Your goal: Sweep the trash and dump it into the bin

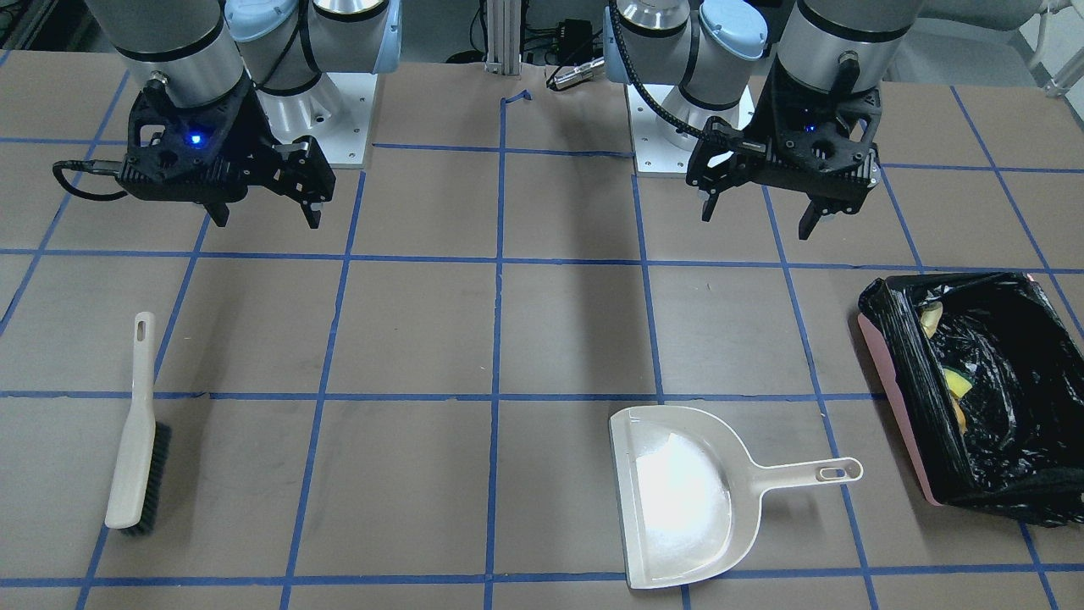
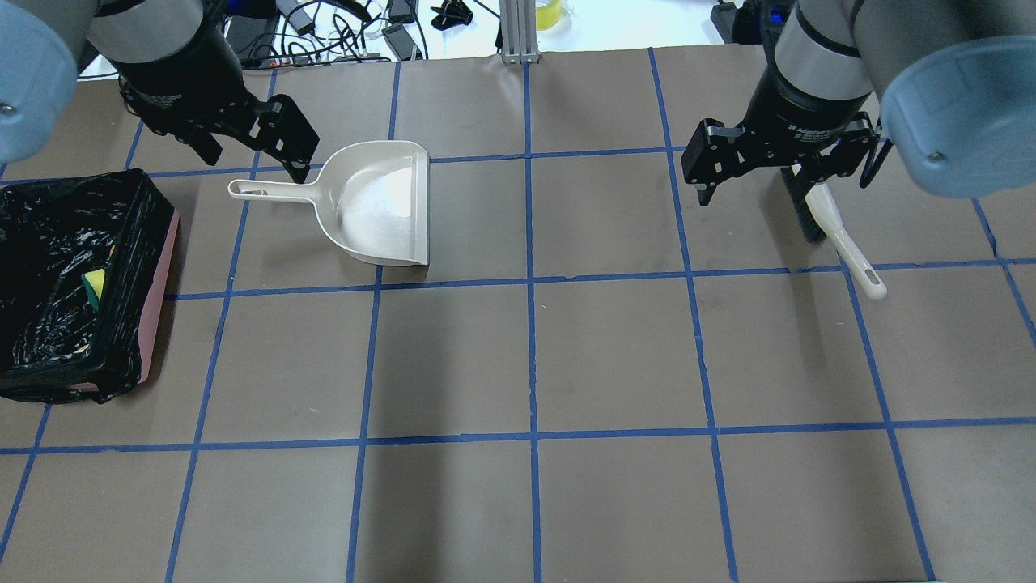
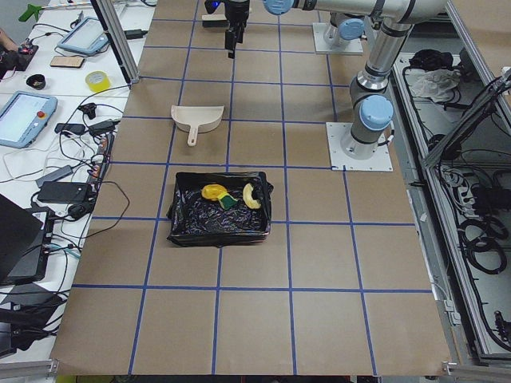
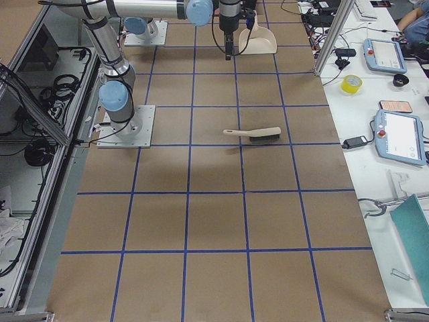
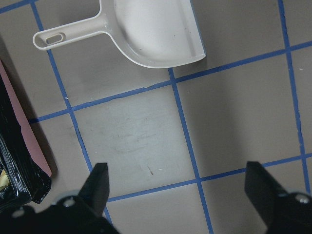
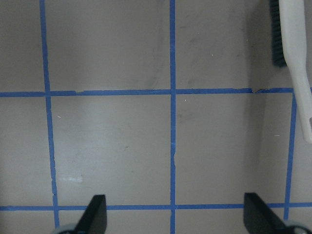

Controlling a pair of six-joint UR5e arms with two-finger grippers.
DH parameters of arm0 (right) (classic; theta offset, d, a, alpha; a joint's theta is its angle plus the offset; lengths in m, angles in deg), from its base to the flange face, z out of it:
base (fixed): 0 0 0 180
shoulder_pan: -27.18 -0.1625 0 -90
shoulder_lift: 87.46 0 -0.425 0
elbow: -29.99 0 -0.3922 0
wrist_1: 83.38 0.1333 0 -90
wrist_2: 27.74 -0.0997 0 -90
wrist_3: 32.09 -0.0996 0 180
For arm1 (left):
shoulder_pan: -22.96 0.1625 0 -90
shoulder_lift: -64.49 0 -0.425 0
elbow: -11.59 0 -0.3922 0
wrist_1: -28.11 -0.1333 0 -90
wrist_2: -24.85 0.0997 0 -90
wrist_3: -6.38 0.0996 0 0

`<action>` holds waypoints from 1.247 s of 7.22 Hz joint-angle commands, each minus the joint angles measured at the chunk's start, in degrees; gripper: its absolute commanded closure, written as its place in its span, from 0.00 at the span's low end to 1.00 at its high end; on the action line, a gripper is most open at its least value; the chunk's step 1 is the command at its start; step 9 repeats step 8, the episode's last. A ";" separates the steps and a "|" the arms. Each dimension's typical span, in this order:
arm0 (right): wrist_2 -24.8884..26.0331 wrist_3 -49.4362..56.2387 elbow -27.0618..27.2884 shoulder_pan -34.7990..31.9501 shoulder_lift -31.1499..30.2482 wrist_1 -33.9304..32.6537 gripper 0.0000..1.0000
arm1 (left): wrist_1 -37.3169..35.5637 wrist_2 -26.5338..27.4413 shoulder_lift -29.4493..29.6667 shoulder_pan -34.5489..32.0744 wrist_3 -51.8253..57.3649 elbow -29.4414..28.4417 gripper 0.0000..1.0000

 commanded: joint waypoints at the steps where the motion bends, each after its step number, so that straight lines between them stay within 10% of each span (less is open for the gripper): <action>1: 0.03 0.00 0.00 0.00 0.00 -0.12 0.00 | 0.27 0.33 -0.16 0.10 -0.19 0.09 0.00; 9: -0.14 0.00 0.00 0.00 0.00 -0.12 0.00 | -0.96 1.39 0.71 0.46 -0.01 0.18 0.00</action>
